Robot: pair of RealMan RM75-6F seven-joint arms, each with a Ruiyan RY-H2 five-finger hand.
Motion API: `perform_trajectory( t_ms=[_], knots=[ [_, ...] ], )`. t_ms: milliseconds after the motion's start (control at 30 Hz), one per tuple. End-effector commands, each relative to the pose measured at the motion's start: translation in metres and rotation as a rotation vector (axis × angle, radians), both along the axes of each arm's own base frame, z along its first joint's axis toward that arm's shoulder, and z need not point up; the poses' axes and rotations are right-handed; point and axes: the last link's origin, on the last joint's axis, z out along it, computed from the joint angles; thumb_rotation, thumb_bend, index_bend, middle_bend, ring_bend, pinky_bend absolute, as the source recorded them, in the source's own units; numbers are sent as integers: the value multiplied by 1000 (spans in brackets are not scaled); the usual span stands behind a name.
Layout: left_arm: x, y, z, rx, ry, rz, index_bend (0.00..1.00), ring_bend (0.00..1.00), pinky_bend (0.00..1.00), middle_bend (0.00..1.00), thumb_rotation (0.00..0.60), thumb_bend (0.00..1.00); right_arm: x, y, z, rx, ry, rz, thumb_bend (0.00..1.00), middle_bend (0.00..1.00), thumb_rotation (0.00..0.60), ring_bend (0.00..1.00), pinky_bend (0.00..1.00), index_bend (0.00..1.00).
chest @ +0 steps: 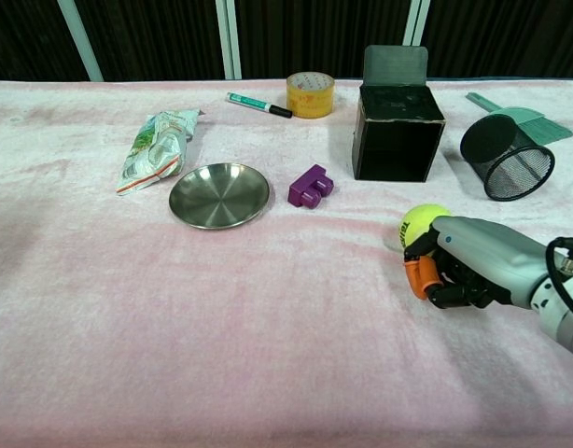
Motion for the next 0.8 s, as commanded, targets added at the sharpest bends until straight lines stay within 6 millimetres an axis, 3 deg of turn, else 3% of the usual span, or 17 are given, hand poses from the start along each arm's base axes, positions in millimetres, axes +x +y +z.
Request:
perform_trajectory(
  t_ms=[33, 367, 800],
  knots=[
    [0, 0, 0, 1, -1, 0, 133, 17, 0, 72, 600, 458, -1, -1, -1, 5, 2, -2, 665, 936, 600, 955, 1000, 1000],
    [0, 0, 0, 3, 0, 4, 133, 18, 0, 72, 600, 457, 0, -7, -13, 39, 7, -11, 665, 937, 600, 955, 1000, 1000],
    [-1, 1, 2, 10, -6, 7, 133, 18, 0, 71, 600, 458, 17, -44, -29, 43, -23, -30, 665, 937, 600, 955, 1000, 1000]
  ],
)
